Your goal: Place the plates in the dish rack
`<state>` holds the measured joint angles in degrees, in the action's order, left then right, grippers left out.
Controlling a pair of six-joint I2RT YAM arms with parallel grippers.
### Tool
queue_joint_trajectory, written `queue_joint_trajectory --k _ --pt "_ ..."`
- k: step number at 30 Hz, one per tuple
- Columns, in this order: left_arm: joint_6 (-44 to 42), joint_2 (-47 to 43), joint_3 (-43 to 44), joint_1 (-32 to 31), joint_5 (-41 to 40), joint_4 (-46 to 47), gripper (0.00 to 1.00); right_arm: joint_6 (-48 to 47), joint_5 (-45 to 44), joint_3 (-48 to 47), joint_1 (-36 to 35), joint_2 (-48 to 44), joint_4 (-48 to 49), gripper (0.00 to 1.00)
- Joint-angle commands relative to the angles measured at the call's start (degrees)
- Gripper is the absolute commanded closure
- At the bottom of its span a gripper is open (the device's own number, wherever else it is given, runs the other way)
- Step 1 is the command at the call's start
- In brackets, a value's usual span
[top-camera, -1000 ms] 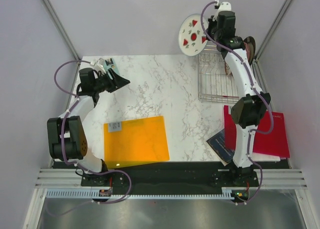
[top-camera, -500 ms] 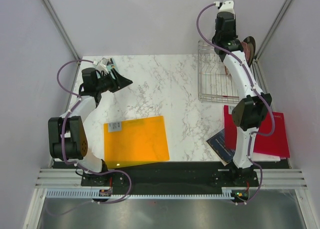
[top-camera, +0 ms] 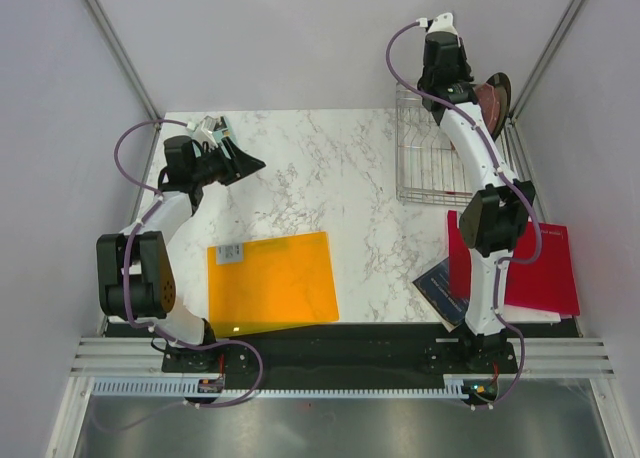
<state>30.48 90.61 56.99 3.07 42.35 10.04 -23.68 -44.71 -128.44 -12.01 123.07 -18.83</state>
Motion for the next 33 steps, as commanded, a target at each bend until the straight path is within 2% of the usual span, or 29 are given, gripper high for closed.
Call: queue_joint_trajectory --k 1,19,30,32,33 --pt "0.6 0.4 -0.1 0.0 0.4 2.5 0.41 -1.9 -3.3 -1.3 -0.1 -0.8 6.5 1.0" --pt "0.7 0.4 -0.1 -0.1 -0.6 0.9 0.41 3.6 -3.4 -2.7 0.0 5.5 3.2 1.0" --pt "0.3 1.9 1.5 -0.4 -0.7 -0.8 0.41 4.3 -3.7 0.7 0.1 7.9 2.0 1.0" --pt "0.1 2.2 1.8 -0.4 -0.7 -0.9 0.41 4.3 -4.1 1.0 0.1 8.0 1.5 0.97" --pt "0.2 2.2 1.9 -0.4 -0.7 -0.9 0.41 4.3 -4.1 1.0 0.1 7.8 1.4 0.91"
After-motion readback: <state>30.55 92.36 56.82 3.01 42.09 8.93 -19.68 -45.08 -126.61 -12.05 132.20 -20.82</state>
